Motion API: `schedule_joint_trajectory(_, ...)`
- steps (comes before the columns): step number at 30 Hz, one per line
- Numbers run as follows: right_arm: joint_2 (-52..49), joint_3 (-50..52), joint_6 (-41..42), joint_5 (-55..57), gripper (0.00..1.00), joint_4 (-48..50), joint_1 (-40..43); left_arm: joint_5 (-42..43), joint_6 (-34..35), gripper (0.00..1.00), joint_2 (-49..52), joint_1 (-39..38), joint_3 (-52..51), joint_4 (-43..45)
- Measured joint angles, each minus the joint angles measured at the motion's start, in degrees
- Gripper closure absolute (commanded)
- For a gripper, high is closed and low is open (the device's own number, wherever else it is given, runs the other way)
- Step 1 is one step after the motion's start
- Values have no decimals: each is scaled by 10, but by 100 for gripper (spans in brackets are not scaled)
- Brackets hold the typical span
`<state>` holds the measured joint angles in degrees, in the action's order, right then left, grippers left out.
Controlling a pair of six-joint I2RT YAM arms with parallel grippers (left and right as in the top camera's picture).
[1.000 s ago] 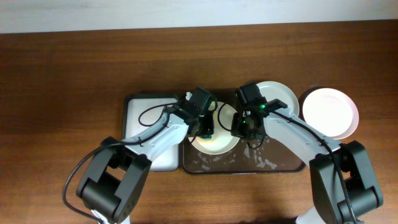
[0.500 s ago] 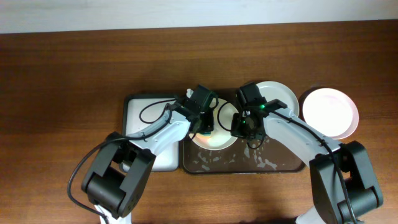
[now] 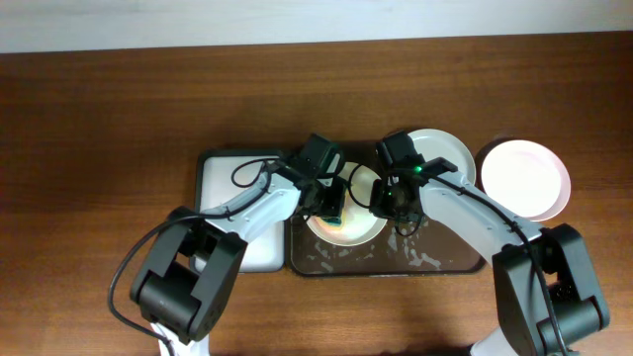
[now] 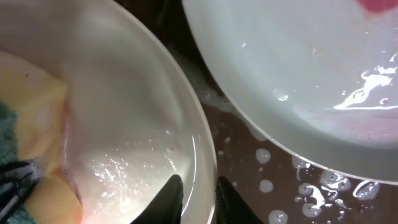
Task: Clean dirty plates on tray and stack at the side
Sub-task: 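Move the left gripper with sponge back over the white basin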
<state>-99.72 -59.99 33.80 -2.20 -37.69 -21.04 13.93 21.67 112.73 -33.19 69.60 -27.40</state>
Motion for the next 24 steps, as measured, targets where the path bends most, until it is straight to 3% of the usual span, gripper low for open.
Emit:
schedule_joint_trajectory(7, 0, 0, 0, -2, 68, 4, 0, 35, -3, 100, -22, 44, -16, -16)
schedule_joint_trajectory(14, 0, 0, -2, -3, 62, 11, 0, 30, -12, 100, -139, 58, -29, -35)
schedule_joint_trajectory(24, -6, 0, -9, -22, 60, 26, 0, -80, -11, 100, -186, 146, -30, -152)
